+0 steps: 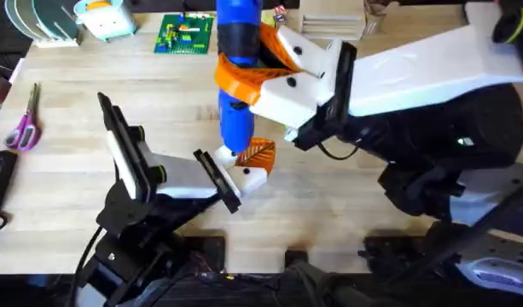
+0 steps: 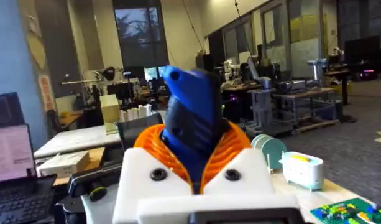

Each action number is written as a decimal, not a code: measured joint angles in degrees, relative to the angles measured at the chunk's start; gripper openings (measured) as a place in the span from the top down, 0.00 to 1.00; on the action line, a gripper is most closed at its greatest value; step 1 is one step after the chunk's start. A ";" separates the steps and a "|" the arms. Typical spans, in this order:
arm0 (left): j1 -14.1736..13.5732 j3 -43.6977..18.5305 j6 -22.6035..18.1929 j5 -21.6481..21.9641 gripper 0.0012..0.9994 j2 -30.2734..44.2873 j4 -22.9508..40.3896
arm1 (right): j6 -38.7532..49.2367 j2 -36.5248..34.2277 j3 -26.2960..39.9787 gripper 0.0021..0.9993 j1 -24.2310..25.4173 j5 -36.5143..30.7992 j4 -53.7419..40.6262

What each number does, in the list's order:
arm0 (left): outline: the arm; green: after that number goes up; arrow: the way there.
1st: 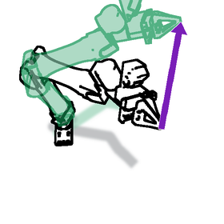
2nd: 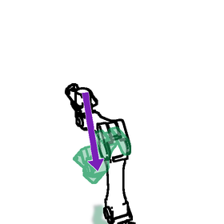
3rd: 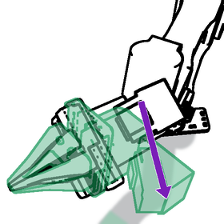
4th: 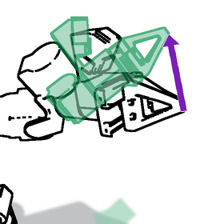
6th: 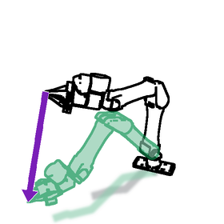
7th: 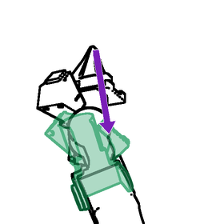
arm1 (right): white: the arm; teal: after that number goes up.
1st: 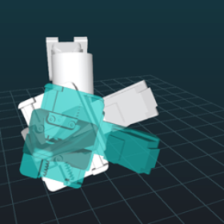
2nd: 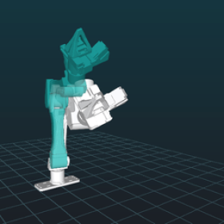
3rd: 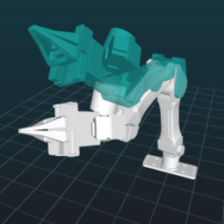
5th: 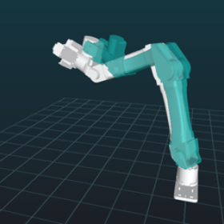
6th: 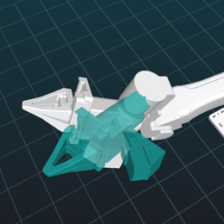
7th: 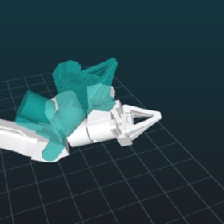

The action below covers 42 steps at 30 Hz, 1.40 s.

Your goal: Pick up the gripper from the table and insert it into the empty holder that is missing its gripper. Then pick up a screw, insert it into the mounting hole, and use the screwdriver to tighten it. Finally, clean up the table by picking up the vegetable and placing it into the bucket.

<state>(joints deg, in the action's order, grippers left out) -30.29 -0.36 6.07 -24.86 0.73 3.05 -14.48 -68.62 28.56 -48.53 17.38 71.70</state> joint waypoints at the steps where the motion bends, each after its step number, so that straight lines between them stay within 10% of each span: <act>1: -0.02 0.00 0.01 0.01 0.99 0.00 0.00 | -0.02 -0.01 0.13 0.98 0.00 -0.01 -0.01; 42: 0.00 0.00 0.00 0.00 0.99 0.02 0.00 | -0.08 -3.79 2.47 0.98 -0.20 -0.80 -0.39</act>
<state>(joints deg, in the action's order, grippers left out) -30.28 -0.36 6.07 -24.86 0.75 3.05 -14.57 -72.41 31.03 -48.73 16.58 71.31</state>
